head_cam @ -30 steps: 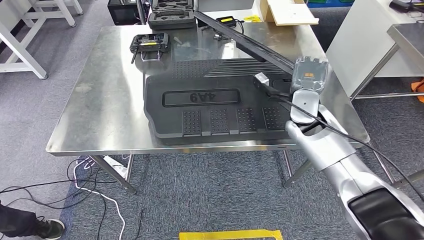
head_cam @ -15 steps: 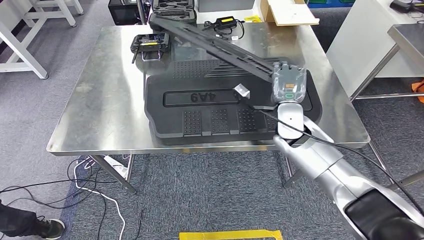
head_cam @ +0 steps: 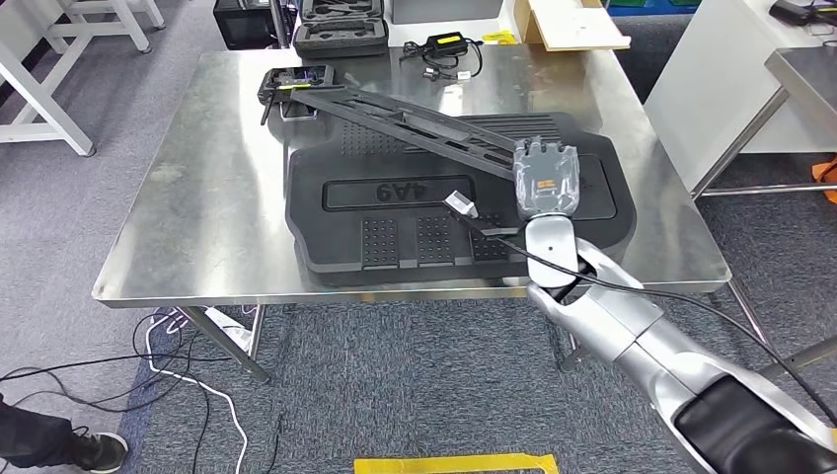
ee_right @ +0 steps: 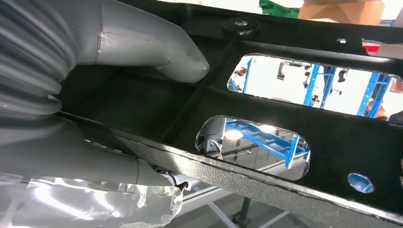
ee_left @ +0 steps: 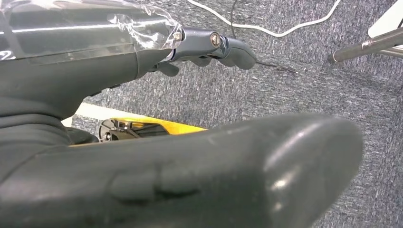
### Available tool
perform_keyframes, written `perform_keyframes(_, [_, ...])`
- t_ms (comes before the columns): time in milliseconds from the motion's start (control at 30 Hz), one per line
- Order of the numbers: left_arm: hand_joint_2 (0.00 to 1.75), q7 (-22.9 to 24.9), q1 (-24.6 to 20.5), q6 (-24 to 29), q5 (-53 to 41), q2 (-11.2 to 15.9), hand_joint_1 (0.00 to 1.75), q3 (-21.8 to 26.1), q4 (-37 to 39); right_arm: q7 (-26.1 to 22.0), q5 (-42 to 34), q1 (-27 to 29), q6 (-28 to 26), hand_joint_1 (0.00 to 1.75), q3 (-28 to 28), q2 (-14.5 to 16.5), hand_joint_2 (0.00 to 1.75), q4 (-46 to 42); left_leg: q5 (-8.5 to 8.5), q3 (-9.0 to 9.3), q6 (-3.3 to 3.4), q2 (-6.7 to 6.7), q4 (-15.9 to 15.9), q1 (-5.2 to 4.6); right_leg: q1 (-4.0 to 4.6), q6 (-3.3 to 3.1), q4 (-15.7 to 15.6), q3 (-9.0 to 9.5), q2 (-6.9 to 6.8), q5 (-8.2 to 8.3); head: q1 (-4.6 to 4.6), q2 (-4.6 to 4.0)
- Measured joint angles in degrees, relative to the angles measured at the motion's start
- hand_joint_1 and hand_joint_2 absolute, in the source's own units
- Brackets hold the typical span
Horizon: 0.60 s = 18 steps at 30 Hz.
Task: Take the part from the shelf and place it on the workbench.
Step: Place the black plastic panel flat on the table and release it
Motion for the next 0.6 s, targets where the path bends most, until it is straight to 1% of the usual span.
perform_keyframes(433, [0.00,0.01,0.02,-0.57,0.00,0.00,0.00,0.00,0.00,0.00,-1.51,-1.78,5.02,1.75,-3.46,0.03,1.75,0.26,0.01,0.02,0.01,0.00,0.00,0.00,0.00,0.00,0.00,0.00,0.00,0.01,0.00,0.00])
perform_keyframes(600, [0.00,0.01,0.03,-0.62,0.00,0.00,0.00,0.00,0.00,0.00,-0.78,-1.77,9.12,1.75,-5.78,0.09,1.75,0.41,0.01,0.01,0.01,0.00,0.01,-0.01,0.00,0.00,0.00,0.00,0.00,0.00,0.00,0.00])
